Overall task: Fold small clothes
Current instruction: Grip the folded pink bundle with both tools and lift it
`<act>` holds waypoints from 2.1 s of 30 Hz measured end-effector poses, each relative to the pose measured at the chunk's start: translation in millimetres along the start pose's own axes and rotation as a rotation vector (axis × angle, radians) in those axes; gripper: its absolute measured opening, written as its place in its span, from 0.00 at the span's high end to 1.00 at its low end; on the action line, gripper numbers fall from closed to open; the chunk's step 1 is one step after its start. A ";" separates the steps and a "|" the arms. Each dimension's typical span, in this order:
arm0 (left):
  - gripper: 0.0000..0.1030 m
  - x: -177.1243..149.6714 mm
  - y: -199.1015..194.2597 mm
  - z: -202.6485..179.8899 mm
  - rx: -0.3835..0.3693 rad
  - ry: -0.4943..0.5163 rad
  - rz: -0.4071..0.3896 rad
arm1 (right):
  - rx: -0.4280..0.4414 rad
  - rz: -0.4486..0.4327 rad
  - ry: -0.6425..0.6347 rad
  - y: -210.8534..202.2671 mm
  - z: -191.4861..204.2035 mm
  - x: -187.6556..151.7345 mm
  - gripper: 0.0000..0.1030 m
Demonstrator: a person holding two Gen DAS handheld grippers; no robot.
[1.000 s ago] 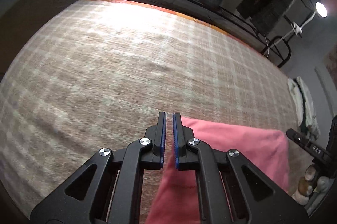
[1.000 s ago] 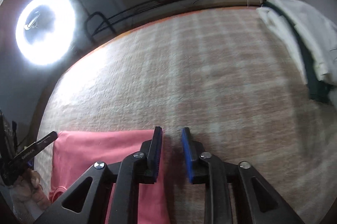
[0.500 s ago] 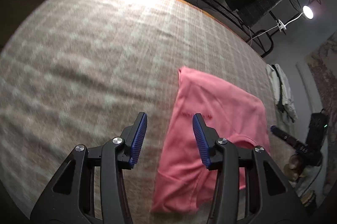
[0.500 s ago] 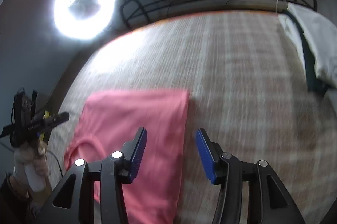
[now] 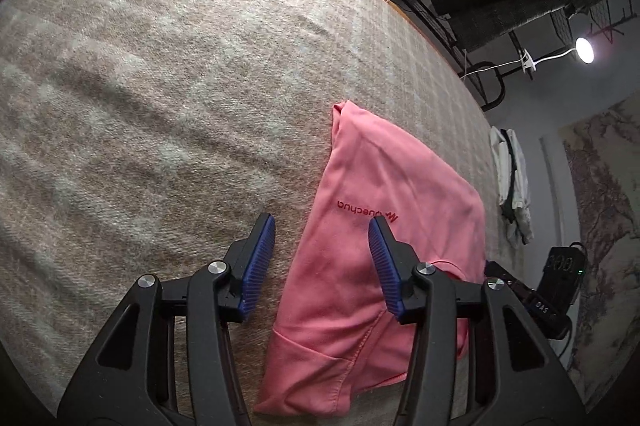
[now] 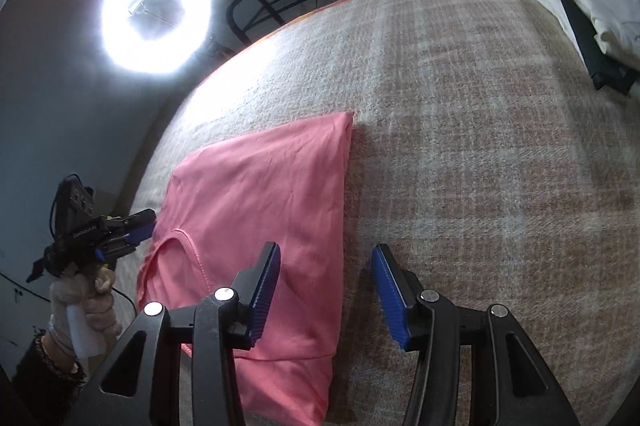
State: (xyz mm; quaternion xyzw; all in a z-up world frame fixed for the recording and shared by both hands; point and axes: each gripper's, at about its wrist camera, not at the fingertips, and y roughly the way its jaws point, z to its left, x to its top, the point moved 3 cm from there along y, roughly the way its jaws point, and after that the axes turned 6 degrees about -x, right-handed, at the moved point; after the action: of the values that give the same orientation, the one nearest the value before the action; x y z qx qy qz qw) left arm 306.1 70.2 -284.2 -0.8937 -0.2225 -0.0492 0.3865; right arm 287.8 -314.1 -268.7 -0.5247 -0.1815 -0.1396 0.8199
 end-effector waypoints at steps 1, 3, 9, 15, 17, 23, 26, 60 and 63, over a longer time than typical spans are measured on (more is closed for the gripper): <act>0.53 0.3 0.4 0.6 -0.010 -0.003 0.002 | 0.013 0.004 0.003 -0.4 -4.0 1.5 0.52; 0.53 0.9 0.7 0.7 -0.020 -0.001 0.006 | 0.034 0.007 0.003 -1.2 -6.3 2.0 0.54; 0.54 3.0 8.7 -3.5 -0.071 -0.014 0.037 | 0.146 0.022 0.084 2.3 -27.6 12.3 0.73; 0.56 3.6 18.8 -11.1 -0.106 -0.006 0.054 | 0.246 0.045 0.137 11.4 -41.4 17.3 0.78; 0.60 3.4 22.9 -14.2 -0.108 -0.010 0.057 | 0.277 0.042 0.155 14.8 -42.1 19.4 0.79; 0.82 -0.2 37.1 -28.8 -0.046 0.004 0.045 | 0.294 0.048 0.145 24.5 -19.2 21.5 0.81; 0.89 -4.7 40.7 -37.2 0.032 0.060 0.023 | 0.226 0.046 0.099 23.4 -6.5 23.4 0.90; 0.93 -57.3 29.8 -221.9 0.179 0.642 -0.218 | -0.132 -0.210 -0.181 -113.1 29.3 43.1 0.95; 0.93 -60.4 44.7 -246.4 0.143 0.670 -0.209 | -0.131 -0.231 -0.138 -127.1 5.9 50.3 0.95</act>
State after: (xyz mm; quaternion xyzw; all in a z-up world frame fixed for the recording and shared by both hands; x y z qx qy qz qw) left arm 292.2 -154.0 -158.3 -0.7710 -0.1765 -0.3631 0.4926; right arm 278.7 -362.8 -141.2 -0.5609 -0.2870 -0.2082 0.7481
